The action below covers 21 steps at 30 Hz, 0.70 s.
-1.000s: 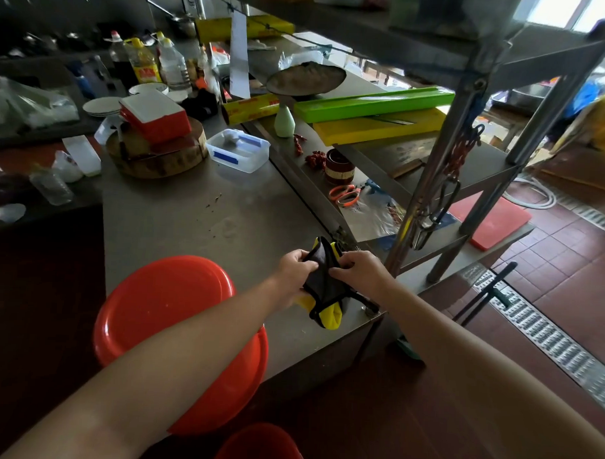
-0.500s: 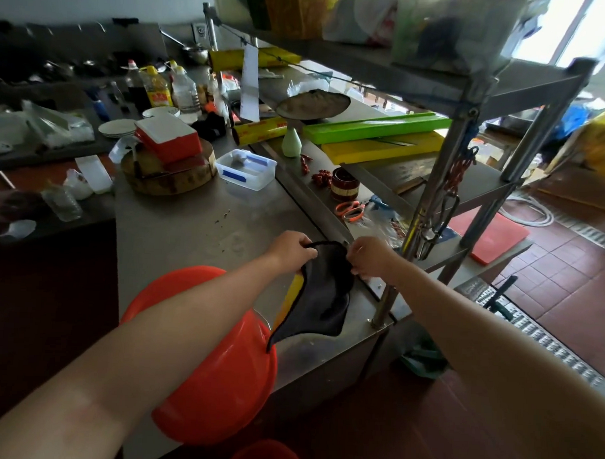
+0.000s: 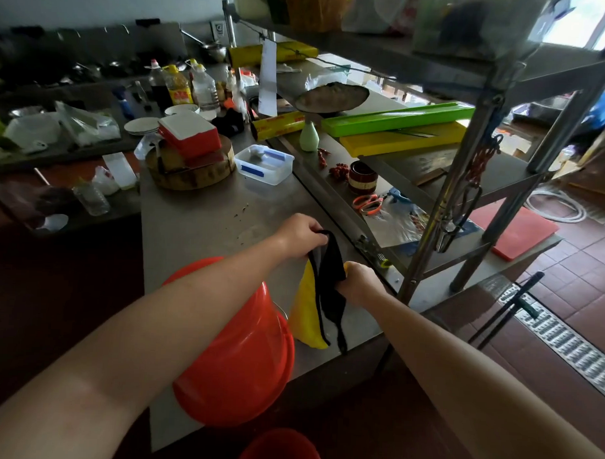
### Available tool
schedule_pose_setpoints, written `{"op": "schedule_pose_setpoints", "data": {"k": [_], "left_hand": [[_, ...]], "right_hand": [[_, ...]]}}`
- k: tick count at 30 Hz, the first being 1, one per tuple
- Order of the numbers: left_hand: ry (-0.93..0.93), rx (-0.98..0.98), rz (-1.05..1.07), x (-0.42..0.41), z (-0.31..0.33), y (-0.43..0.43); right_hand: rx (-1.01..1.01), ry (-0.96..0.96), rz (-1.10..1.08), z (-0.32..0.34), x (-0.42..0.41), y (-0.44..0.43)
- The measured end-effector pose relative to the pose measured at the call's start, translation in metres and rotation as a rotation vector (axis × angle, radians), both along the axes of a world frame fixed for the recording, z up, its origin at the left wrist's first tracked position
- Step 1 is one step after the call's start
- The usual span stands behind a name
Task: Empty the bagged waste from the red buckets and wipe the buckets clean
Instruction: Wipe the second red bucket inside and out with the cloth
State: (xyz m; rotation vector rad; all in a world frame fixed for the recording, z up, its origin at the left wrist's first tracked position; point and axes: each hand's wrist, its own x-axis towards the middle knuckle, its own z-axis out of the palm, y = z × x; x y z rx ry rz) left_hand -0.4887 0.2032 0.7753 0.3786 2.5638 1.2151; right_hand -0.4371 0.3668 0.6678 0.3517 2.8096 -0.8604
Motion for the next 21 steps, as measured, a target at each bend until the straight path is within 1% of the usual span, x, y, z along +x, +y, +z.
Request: {"op": "schedule_pose_setpoints", "data": {"k": [4,8,9,11,13,16,17,21], "left_hand": [[-0.013,0.023,0.051,-0.004,0.013,-0.010],[0.021,-0.038,0.101,-0.012,0.019,-0.024],[0.026,-0.055,0.118,-0.013,0.019,-0.028],[0.017,-0.072,0.146,-0.014,0.016,-0.032],[-0.043,-0.040,0.158,-0.010,0.010,-0.032],[-0.182,0.077,0.160,0.000,0.002,-0.022],[-0.231,0.129,0.153,0.003,0.000,-0.017],[-0.405,0.323,0.111,0.016,0.000,-0.001]], "right_hand": [[-0.006,-0.073,-0.064,-0.003,0.009,0.007],[0.077,-0.111,-0.059,0.006,0.016,0.030],[0.071,-0.107,-0.052,0.011,0.017,0.036],[-0.024,-0.074,-0.031,0.027,0.015,0.045],[-0.181,-0.066,-0.011,0.049,0.012,0.047],[-0.482,-0.099,-0.040,0.082,0.005,0.038],[-0.548,-0.101,-0.056,0.089,0.003,0.034],[-0.702,-0.077,-0.088,0.104,-0.003,0.019]]}}
